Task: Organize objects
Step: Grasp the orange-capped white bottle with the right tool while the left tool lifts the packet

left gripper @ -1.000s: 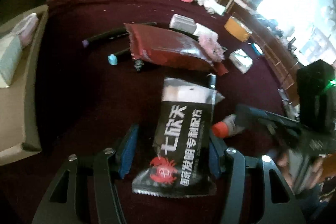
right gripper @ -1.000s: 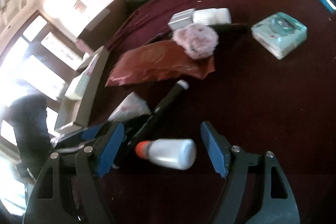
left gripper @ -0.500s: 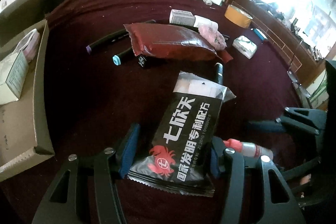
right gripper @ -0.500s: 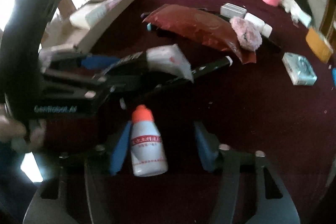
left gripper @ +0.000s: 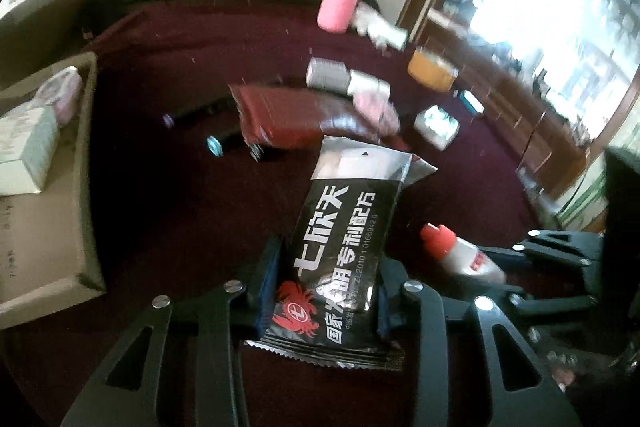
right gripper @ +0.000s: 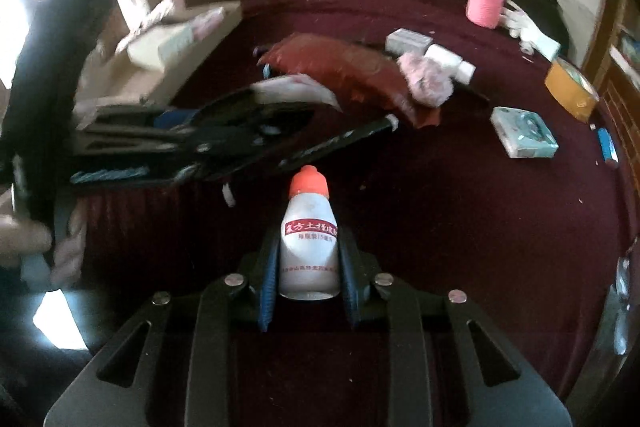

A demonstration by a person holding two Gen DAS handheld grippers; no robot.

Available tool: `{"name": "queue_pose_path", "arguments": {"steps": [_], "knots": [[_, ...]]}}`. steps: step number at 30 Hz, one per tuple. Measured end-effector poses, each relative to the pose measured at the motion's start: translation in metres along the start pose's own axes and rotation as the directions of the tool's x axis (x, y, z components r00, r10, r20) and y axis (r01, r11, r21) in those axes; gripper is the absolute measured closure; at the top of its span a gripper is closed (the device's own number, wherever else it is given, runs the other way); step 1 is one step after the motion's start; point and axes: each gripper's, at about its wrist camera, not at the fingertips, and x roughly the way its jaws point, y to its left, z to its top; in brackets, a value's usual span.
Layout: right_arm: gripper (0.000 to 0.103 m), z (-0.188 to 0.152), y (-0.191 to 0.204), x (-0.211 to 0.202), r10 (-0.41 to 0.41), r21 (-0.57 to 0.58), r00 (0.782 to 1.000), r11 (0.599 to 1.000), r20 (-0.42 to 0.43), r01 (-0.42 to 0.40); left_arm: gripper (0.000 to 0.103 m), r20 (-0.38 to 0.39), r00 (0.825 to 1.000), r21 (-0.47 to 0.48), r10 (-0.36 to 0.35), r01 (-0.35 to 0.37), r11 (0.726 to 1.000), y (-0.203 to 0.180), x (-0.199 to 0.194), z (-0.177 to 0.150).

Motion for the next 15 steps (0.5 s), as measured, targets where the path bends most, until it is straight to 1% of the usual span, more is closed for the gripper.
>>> {"name": "queue_pose_path", "arguments": {"steps": [1, 3, 5, 10, 13, 15], "knots": [[0.078, 0.003, -0.003, -0.001, 0.017, 0.027, 1.0, 0.999, 0.009, -0.018, 0.069, 0.014, 1.0, -0.011, 0.004, -0.004, 1.0, 0.003, -0.006, 0.001], [0.078, 0.01, -0.002, -0.002, 0.034, 0.045, 0.999, 0.998, 0.027, -0.035, 0.069, 0.042, 0.999, -0.033, 0.005, -0.003, 0.999, 0.012, -0.021, 0.005], [0.078, 0.015, 0.006, -0.003, 0.049, 0.044, 0.998, 0.998, 0.037, -0.05, 0.069, 0.067, 0.998, -0.059, 0.022, -0.018, 0.998, 0.023, -0.034, 0.008], [0.078, 0.03, 0.027, 0.002, 0.128, 0.04, 0.991, 0.991, 0.046, -0.13, 0.069, 0.119, 0.992, -0.119, 0.053, -0.039, 0.992, 0.054, -0.06, 0.011], [0.078, 0.041, 0.041, 0.007, 0.178, 0.041, 0.983, 0.983, 0.036, -0.18, 0.069, 0.155, 0.984, -0.163, 0.091, -0.066, 0.984, 0.076, -0.077, 0.011], [0.078, 0.051, 0.053, 0.009, 0.216, 0.032, 0.976, 0.976, 0.033, -0.217, 0.069, 0.184, 0.975, -0.211, 0.123, -0.083, 0.974, 0.097, -0.093, 0.01]]}}
